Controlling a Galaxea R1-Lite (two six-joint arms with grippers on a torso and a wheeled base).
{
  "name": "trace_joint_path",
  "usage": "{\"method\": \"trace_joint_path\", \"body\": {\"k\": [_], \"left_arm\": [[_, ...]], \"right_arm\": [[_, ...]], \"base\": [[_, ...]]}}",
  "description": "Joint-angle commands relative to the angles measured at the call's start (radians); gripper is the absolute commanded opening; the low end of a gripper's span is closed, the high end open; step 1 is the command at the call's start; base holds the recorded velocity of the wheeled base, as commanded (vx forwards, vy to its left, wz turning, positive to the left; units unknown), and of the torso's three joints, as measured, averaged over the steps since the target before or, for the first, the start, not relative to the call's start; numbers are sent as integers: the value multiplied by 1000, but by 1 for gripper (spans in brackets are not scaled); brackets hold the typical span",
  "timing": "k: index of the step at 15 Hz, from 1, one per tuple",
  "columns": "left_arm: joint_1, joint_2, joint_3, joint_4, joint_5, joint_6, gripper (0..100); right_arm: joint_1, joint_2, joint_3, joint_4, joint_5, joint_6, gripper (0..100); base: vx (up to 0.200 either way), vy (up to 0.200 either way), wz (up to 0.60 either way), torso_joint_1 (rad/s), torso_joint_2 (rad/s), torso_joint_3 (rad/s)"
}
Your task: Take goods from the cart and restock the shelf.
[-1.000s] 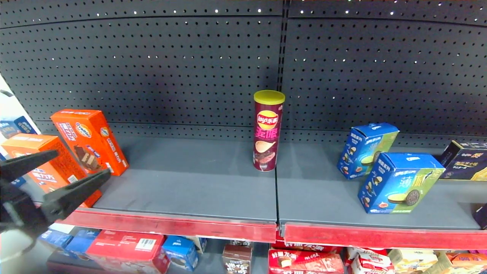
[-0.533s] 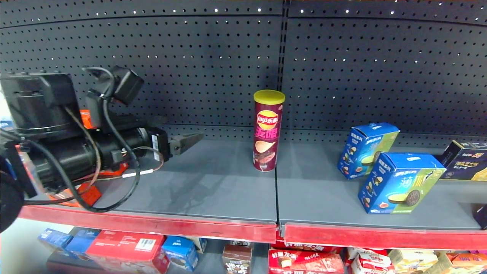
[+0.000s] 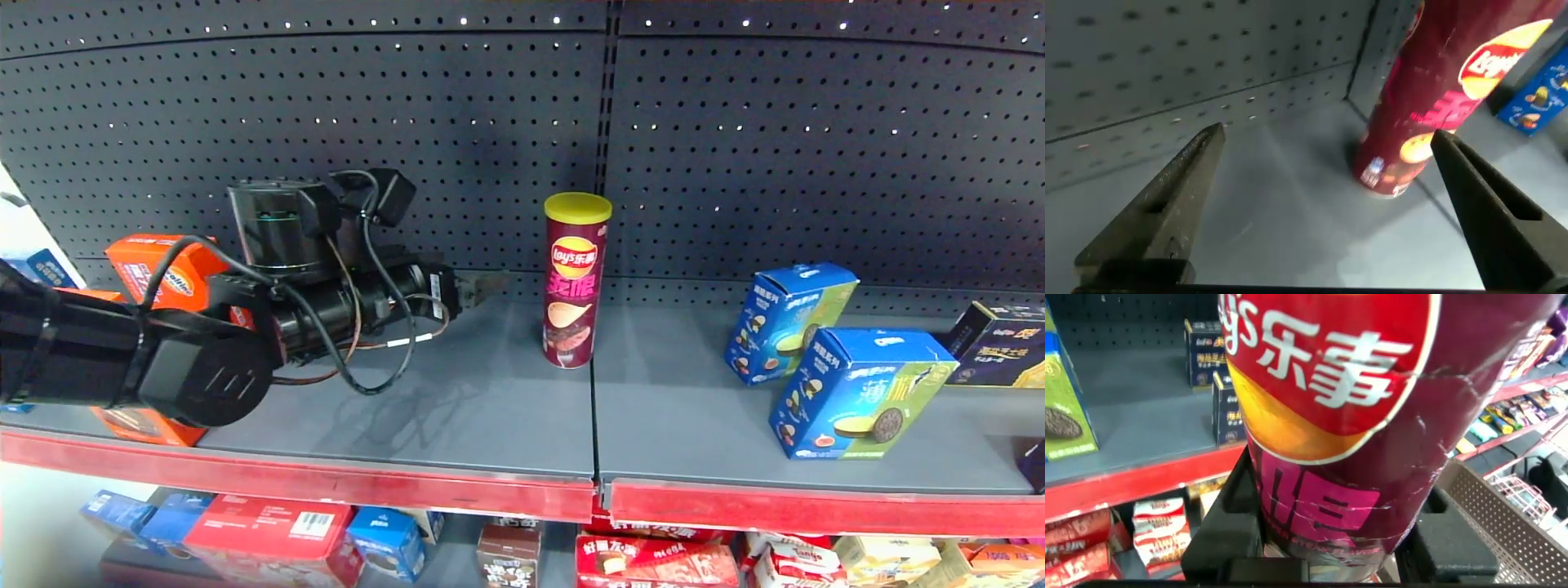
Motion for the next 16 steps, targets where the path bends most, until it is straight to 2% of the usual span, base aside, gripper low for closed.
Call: {"method": "trace_joint_path", "body": {"k": [1, 3, 10, 16], "left_arm": [[-22, 93, -84, -3, -1, -7, 100], [-34, 126, -126, -4, -3, -9, 100], [-51, 183, -167, -44, -4, -10, 100], [-76, 180, -164, -46, -4, -29, 100]], "right_arm": [[1, 10, 10, 0, -1, -1, 0], [1, 14, 13, 1, -2, -1, 0], [1, 13, 39, 0, -2, -1, 0], [1, 5, 61, 0, -2, -1, 0]], "base": [[0, 0, 0, 0, 0, 0], [0, 0, 0, 0, 0, 0], [0, 0, 0, 0, 0, 0], [0, 0, 0, 0, 0, 0]]}}
